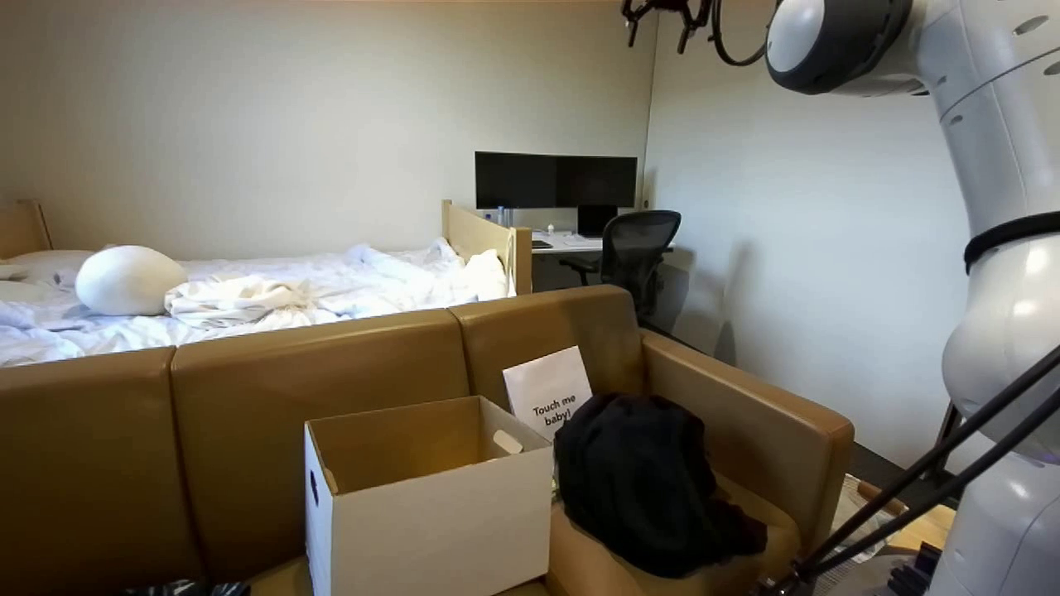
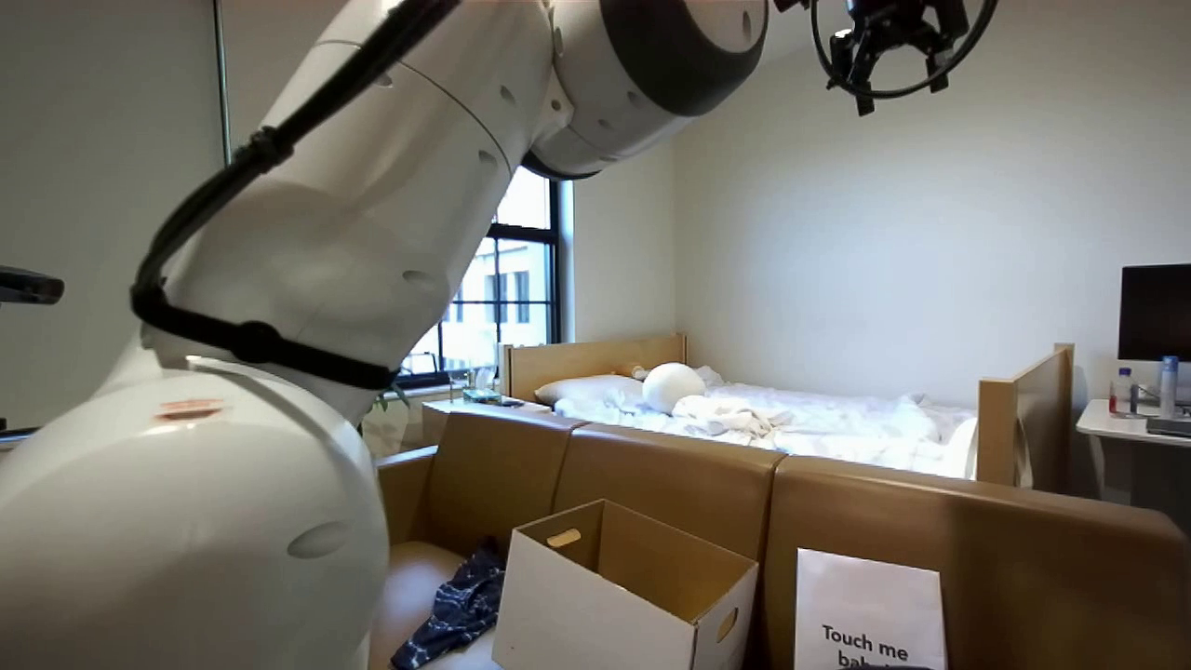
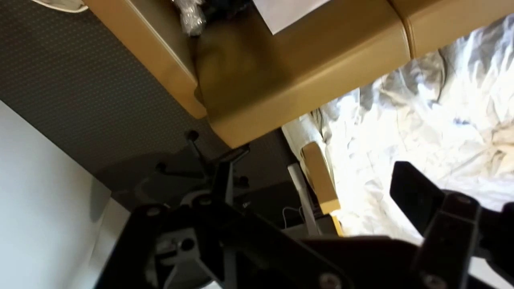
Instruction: Pick up the black hoodie from the box and place it on the couch
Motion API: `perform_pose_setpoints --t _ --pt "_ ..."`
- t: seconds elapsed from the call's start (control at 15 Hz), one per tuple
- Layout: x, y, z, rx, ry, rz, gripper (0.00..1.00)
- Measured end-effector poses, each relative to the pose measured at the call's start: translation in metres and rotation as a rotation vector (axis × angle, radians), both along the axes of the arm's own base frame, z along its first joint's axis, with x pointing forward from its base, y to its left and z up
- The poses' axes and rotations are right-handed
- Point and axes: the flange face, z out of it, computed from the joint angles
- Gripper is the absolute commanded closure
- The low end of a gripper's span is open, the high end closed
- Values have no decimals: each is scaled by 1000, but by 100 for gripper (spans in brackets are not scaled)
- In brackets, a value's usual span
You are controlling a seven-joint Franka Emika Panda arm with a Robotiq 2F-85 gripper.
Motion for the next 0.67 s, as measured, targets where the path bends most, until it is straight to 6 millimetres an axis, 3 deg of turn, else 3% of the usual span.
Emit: perform_pose_setpoints --t 0.4,0.67 --pt "26 11 -65 27 229 204 0" --pt "59 24 -114 35 309 254 0"
